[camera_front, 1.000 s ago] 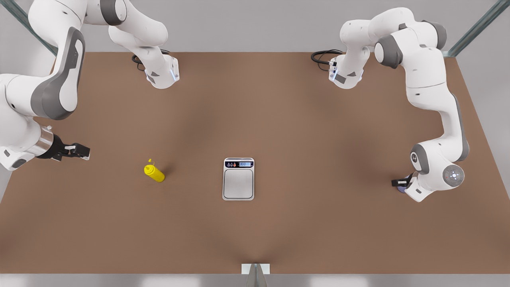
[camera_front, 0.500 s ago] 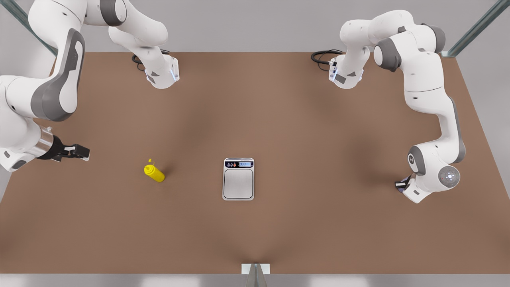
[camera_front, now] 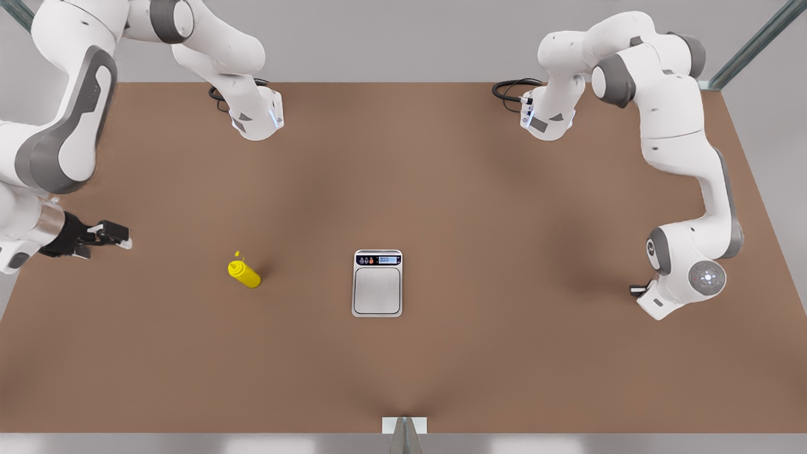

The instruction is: Move cup to the weight, pick up sauce bottle, pour sauce

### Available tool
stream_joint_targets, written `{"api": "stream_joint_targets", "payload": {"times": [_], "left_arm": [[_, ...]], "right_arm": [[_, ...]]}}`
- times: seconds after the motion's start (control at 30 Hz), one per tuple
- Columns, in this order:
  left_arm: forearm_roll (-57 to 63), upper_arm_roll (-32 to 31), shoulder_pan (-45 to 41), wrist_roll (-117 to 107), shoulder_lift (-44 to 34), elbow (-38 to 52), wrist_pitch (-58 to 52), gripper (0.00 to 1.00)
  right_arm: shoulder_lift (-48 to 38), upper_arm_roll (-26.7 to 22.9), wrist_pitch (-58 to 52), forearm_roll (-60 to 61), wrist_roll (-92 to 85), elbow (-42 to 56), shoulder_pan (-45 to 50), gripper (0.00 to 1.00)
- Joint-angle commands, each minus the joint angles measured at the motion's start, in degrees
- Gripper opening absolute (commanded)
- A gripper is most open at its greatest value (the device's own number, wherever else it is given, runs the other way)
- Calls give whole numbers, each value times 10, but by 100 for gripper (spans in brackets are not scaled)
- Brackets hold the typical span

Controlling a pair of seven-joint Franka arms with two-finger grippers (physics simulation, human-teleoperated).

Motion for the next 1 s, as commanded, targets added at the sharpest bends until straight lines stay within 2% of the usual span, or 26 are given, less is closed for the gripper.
{"api": "stream_joint_targets", "payload": {"times": [0.0, 0.1, 0.17, 0.23, 0.3, 0.4, 0.53, 0.73, 0.97], "left_arm": [[-114, -1, -2, 4, -1, 1, -2, 21], [-145, -20, -6, 3, -14, 0, -1, 21], [-155, -20, -17, 3, -16, 1, 0, 21], [-156, -20, -32, -17, -29, 0, -10, 21], [-156, -20, -68, -86, -30, 0, -14, 21], [-158, -22, -126, -208, -34, 5, -14, 21], [-184, -22, -191, -311, -29, 18, -12, 21], [-181, -48, -271, -486, -6, 75, -14, 21], [-175, -47, -351, -666, 51, 211, -71, 21]], "right_arm": [[2, 0, 0, 8, -31, -2, -5, 100], [12, 0, 8, 139, -170, -66, -57, 100], [37, 0, 8, 188, -264, -73, -75, 100], [53, 0, 47, 240, -390, -127, -107, 100], [15, 1, 133, 266, -411, -220, -109, 100], [-15, 0, 178, 353, -539, -344, -134, 100], [-12, 0, 176, 440, -738, -432, -172, 100], [50, 0, 170, 499, -965, -462, -185, 100], [117, 13, 169, 565, -998, -457, -166, 100]]}}
